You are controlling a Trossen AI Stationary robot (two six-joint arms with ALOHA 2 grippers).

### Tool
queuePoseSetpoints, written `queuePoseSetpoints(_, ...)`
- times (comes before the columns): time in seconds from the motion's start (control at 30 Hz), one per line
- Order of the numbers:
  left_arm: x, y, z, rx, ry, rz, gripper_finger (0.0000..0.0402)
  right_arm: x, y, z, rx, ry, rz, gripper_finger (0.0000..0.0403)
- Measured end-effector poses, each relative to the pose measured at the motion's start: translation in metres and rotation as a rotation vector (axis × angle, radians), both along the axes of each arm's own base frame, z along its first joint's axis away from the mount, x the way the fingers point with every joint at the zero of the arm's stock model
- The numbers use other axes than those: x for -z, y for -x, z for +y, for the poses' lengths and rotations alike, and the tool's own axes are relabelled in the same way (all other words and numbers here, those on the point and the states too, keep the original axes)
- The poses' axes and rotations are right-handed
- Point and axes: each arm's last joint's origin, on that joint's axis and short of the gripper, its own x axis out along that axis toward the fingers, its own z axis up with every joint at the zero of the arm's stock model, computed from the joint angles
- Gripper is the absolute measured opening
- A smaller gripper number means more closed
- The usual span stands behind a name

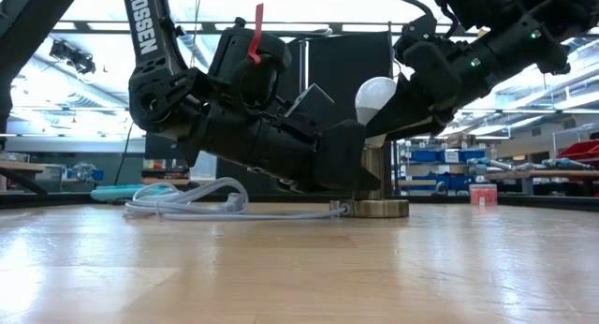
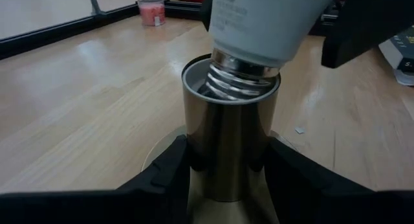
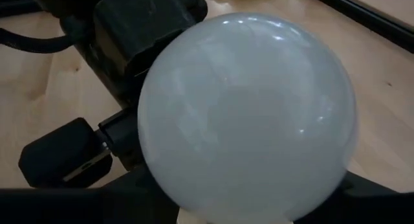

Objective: Screw lightbulb
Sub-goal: Insert the lightbulb into the lamp

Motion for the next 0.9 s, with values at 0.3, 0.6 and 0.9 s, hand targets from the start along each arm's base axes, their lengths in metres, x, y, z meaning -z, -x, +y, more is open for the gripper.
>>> queuePoseSetpoints(0.3, 0.0, 0.0, -0.001, 0.003, -0.001, -0.001, 0.0166, -0.009, -0.008, -0.007, -0.035, 0.014, 0.051, 0.0229)
queuePoseSetpoints(0.6, 0.0, 0.001, -0.004, -0.045, 0.005, -0.013, 0.0166, -0.008, -0.009, -0.016, -0.032, -0.011, 0.068, 0.0229)
queuePoseSetpoints(0.9, 0.0, 0.001, -0.003, -0.052, 0.003, -0.011, 0.0166, -0.008, -0.009, -0.014, -0.116, 0.002, 0.088, 0.0245)
